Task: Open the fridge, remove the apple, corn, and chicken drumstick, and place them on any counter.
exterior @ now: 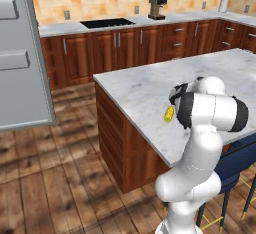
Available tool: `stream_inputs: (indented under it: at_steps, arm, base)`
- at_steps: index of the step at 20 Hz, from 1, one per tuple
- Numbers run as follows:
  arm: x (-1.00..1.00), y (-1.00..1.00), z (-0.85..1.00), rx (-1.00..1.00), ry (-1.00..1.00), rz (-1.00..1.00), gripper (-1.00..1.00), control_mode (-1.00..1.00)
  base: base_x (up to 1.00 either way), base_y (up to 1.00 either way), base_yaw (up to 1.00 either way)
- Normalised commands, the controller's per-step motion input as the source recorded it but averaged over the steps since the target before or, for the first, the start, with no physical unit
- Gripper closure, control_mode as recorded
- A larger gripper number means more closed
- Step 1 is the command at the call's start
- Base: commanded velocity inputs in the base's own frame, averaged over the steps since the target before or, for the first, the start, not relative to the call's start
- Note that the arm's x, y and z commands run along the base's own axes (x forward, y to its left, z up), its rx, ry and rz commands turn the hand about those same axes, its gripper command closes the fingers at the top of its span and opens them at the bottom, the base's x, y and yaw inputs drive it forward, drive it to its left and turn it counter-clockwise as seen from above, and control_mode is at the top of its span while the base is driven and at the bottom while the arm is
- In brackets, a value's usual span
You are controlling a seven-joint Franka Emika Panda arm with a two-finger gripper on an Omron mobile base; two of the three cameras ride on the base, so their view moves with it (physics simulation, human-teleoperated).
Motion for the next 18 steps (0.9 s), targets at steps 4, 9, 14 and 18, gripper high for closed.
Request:
stream_inputs:
  at_steps: [4, 9, 14, 18]
  arm:
    - [0.65, -0.21, -0.78, 0.0, 0.0, 0.0, 1.0, -1.0]
    - [0.41, -0.21, -0.47, 0.0, 0.0, 0.0, -1.0, -1.0]
    - [-0.36, 0.02, -0.53, 0.0, 0.08, 0.0, -1.0, -1.0]
    - [-0.56, 0.08, -0.61, 0.0, 0.22, -0.04, -1.0, -1.0]
  base:
    - [0.0, 0.0, 0.0]
    - [0.0, 0.0, 0.0]
    - [0.0, 0.0, 0.0]
    - [0.0, 0.0, 0.0]
